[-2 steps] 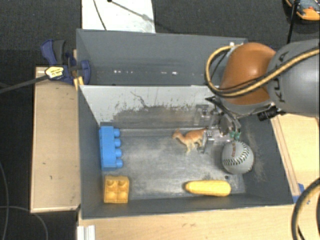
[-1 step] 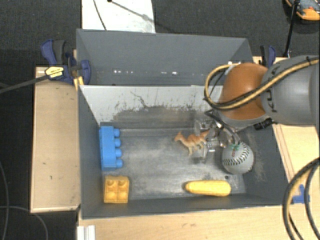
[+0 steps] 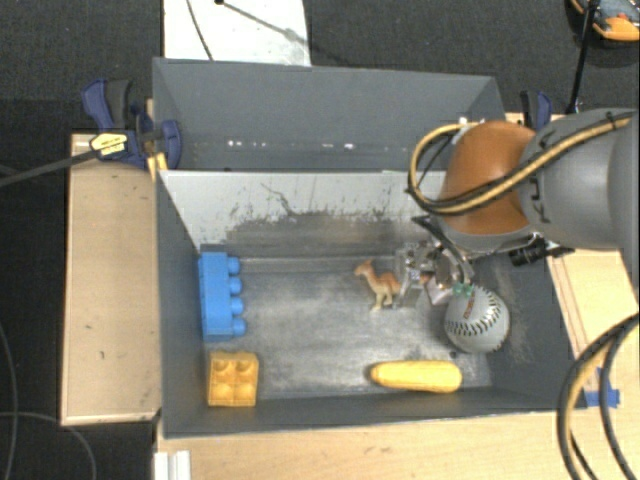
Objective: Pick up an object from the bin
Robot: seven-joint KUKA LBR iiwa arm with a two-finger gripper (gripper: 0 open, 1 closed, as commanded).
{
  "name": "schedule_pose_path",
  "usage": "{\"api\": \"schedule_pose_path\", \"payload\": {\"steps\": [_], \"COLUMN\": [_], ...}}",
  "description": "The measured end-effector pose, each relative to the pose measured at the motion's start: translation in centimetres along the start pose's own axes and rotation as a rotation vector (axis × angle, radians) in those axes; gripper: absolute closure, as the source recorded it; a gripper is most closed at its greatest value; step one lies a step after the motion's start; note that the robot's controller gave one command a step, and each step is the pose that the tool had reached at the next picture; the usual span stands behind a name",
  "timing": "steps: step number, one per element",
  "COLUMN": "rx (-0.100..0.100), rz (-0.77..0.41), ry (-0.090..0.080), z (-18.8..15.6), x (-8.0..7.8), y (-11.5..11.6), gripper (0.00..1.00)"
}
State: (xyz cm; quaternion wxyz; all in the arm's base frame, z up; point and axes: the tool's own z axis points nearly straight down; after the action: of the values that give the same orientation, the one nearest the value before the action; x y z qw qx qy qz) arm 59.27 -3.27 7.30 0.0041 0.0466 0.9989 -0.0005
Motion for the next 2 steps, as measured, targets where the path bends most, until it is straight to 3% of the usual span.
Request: {"api": "schedule_pose_path", "payload": {"steps": [2], "rx": [0.000], "rz": [0.001], "ry": [0.003], "z": [-0.28], "x": [0.10], "y": [-0.01], "gripper": [1.00]}}
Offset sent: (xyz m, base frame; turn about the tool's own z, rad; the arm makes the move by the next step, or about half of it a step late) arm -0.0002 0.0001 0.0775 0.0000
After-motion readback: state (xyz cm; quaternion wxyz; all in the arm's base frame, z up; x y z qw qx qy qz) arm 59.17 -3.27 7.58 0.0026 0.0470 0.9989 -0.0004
